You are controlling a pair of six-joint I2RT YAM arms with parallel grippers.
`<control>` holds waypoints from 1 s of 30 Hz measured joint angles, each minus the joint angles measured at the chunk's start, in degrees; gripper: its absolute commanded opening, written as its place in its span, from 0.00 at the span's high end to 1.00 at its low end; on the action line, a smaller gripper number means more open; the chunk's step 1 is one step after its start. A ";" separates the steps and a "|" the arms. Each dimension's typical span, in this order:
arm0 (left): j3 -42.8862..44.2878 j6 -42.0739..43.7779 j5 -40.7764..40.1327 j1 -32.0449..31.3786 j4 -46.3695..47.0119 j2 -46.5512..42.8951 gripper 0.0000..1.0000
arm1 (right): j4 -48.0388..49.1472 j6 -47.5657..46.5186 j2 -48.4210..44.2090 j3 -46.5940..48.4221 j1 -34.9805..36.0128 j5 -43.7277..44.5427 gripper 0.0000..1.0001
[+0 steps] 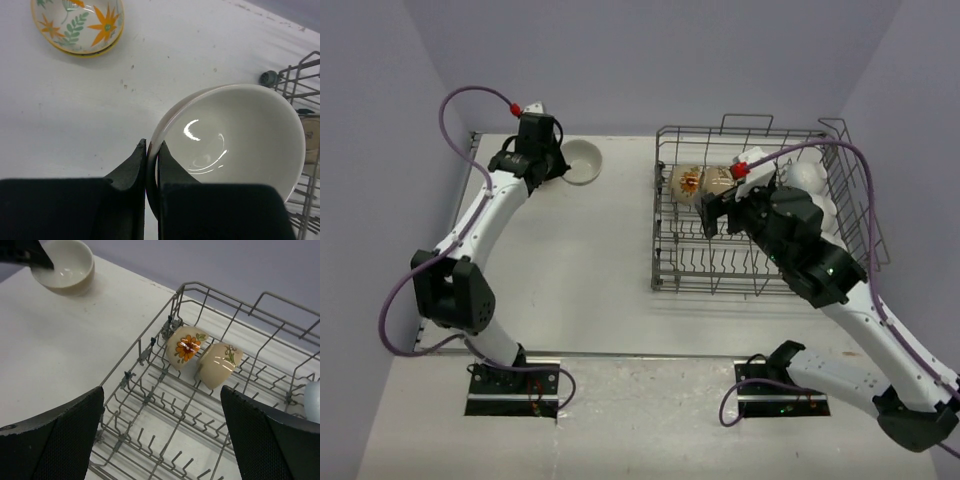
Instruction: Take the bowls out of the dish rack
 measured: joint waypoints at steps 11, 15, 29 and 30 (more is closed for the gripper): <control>4.33 -1.53 8.52 1.79 8.52 28.85 1.00 | 0.66 12.11 -7.56 -5.97 -6.36 -6.01 0.01; 5.09 -1.90 10.67 2.19 10.86 32.13 1.00 | 0.59 12.94 -7.30 -7.67 -6.88 -7.61 0.01; 7.91 -1.90 11.15 3.41 15.67 33.70 1.00 | 2.49 17.33 -2.80 -10.03 -17.31 -17.20 0.01; 8.59 -1.88 11.13 3.41 15.52 34.32 1.00 | 2.47 17.70 -2.49 -10.19 -17.70 -18.21 0.01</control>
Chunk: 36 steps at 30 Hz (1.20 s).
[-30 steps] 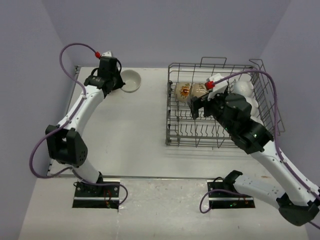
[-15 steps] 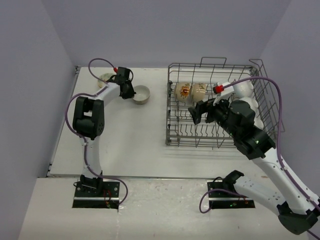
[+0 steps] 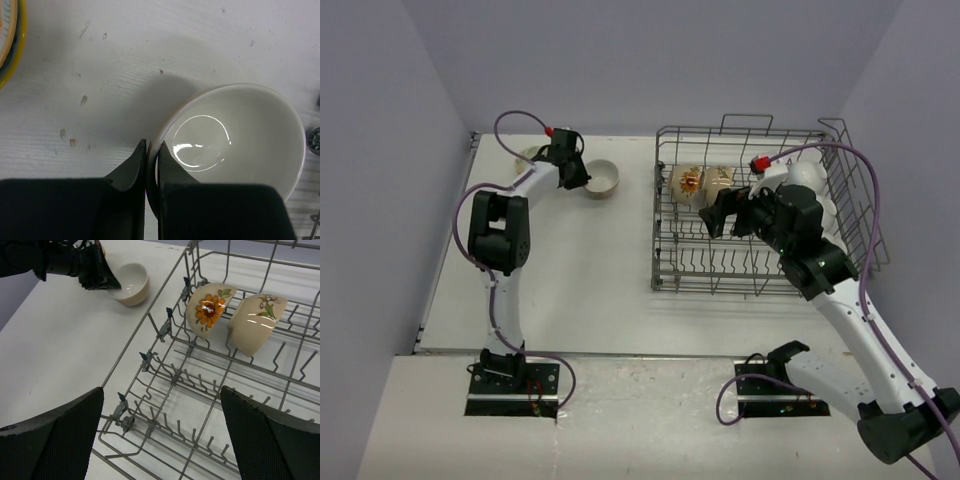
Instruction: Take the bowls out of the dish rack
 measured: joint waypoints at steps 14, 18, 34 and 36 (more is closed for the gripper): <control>1.51 0.57 -2.16 0.09 -3.34 1.75 0.72 | 2.82 3.39 3.98 -0.04 -6.14 -7.98 0.01; 1.40 0.28 -2.19 0.09 -3.13 1.42 0.24 | 3.41 4.42 5.66 -0.04 -8.79 -10.93 0.01; -15.50 -1.11 -5.62 -5.27 -3.56 -38.75 0.00 | 6.05 5.05 26.34 7.50 -23.34 -23.76 0.01; -18.49 -1.05 -6.01 -8.52 -2.73 -47.69 0.00 | 6.12 5.07 31.19 10.16 -25.46 -26.34 0.01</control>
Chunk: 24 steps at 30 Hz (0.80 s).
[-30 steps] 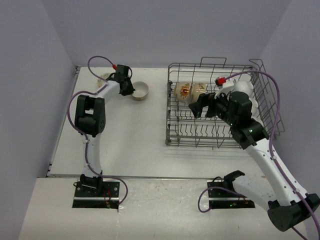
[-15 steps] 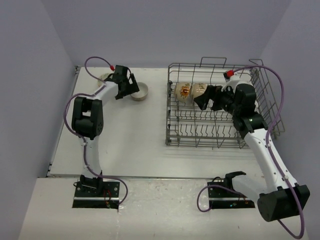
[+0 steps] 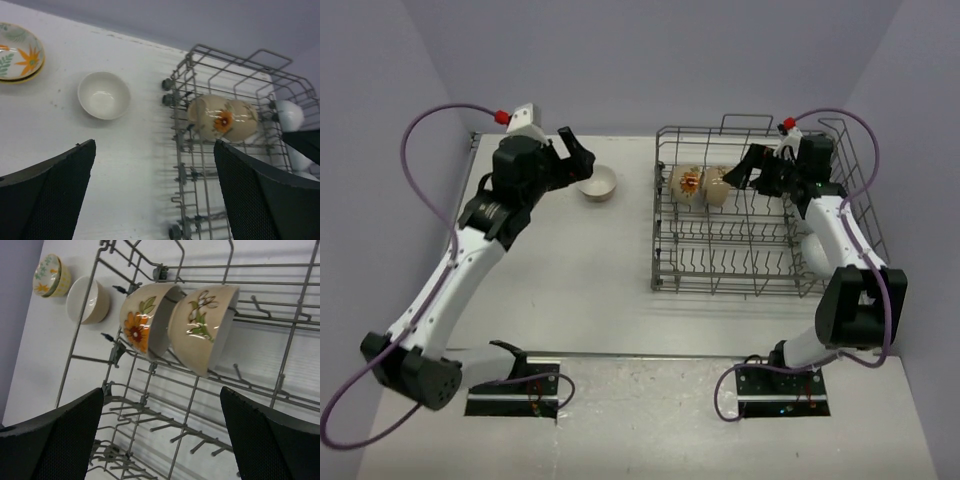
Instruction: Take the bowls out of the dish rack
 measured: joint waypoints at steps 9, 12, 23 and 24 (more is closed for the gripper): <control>-10.49 4.85 3.48 -2.86 -2.82 -24.98 0.00 | -0.87 -0.22 14.45 8.39 -6.47 -9.97 0.14; -14.29 8.15 3.63 -2.91 -4.37 -27.98 0.00 | -0.74 -0.22 18.80 10.99 -6.62 -14.14 0.15; -27.74 12.96 -0.04 -2.91 -6.95 -28.74 0.00 | -0.61 1.09 28.72 14.99 -6.78 -25.35 0.27; -28.04 13.14 -0.04 -2.91 -7.02 -28.61 0.00 | -0.57 1.14 29.33 15.58 -6.80 -26.18 0.28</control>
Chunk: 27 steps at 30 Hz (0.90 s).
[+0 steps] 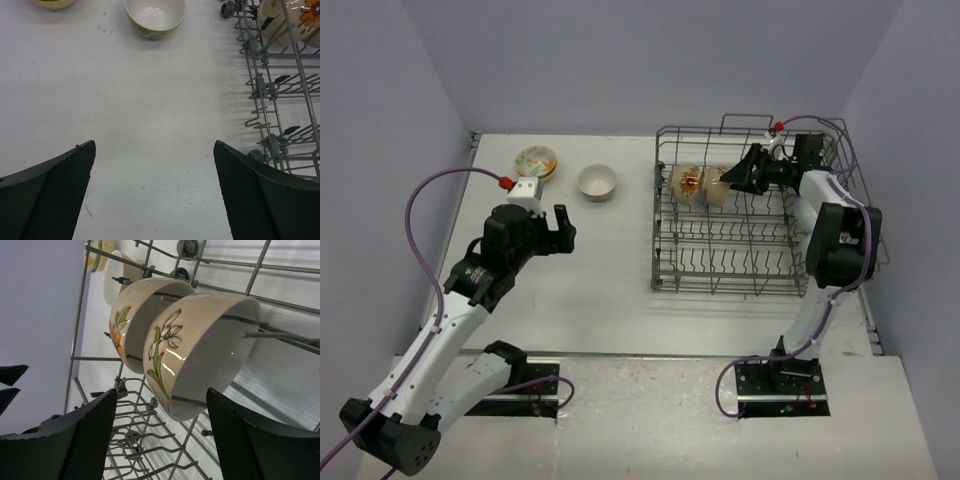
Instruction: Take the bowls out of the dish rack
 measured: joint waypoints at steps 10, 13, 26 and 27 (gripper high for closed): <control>-0.63 0.79 0.00 0.00 0.22 -1.11 0.00 | -0.26 1.01 5.31 4.37 -0.55 -8.74 0.34; -0.63 0.79 0.02 0.00 0.22 -1.11 0.00 | -0.55 1.09 6.12 5.16 -0.76 -10.49 0.35; -0.74 0.79 0.76 0.68 0.28 -1.14 0.00 | -4.15 0.87 9.94 10.27 -1.07 -14.25 0.40; -0.74 0.81 0.92 0.81 0.31 -1.14 0.00 | -4.15 0.81 9.97 10.27 -1.07 -14.36 0.40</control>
